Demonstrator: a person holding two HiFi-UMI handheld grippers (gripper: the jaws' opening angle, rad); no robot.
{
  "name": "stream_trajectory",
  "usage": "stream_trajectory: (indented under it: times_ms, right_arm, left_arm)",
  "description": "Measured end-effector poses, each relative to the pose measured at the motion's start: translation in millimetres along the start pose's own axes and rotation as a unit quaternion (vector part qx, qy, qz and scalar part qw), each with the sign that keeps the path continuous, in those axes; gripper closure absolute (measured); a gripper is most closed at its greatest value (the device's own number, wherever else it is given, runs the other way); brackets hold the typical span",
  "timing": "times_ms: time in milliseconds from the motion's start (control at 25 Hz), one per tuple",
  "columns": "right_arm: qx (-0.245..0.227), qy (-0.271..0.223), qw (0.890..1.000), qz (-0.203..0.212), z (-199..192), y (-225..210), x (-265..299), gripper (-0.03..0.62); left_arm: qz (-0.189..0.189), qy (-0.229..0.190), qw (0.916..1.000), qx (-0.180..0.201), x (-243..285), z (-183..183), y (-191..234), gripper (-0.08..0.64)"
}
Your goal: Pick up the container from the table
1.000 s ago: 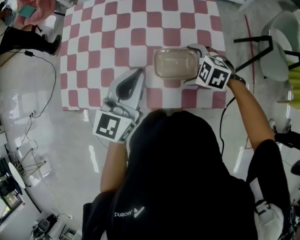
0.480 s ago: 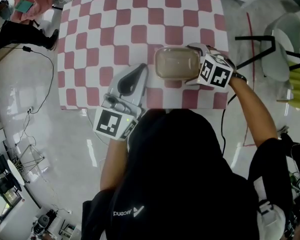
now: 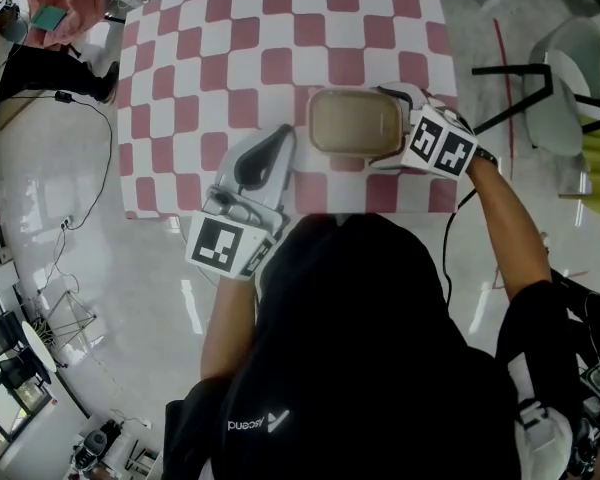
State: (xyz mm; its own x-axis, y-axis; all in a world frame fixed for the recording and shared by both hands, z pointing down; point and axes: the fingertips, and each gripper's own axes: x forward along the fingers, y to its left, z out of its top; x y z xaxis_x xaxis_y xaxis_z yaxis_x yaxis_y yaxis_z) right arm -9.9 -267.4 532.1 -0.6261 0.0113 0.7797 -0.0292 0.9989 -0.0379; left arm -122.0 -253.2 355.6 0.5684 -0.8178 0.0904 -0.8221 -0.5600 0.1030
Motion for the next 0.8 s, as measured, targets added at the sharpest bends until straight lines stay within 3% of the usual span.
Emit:
stream_trajectory:
  times_ms: [440, 800]
  right_arm:
    - [0.036, -0.140, 0.989, -0.033, 70, 32, -83, -0.002]
    - [0.006, -0.093, 0.993, -0.070, 52, 42, -99, -0.002]
  left_arm:
    - [0.006, -0.013, 0.9999, 0.001, -26, 14, -2, 0.551]
    - [0.011, -0.030, 0.9994, -0.012, -29, 24, 1, 0.549]
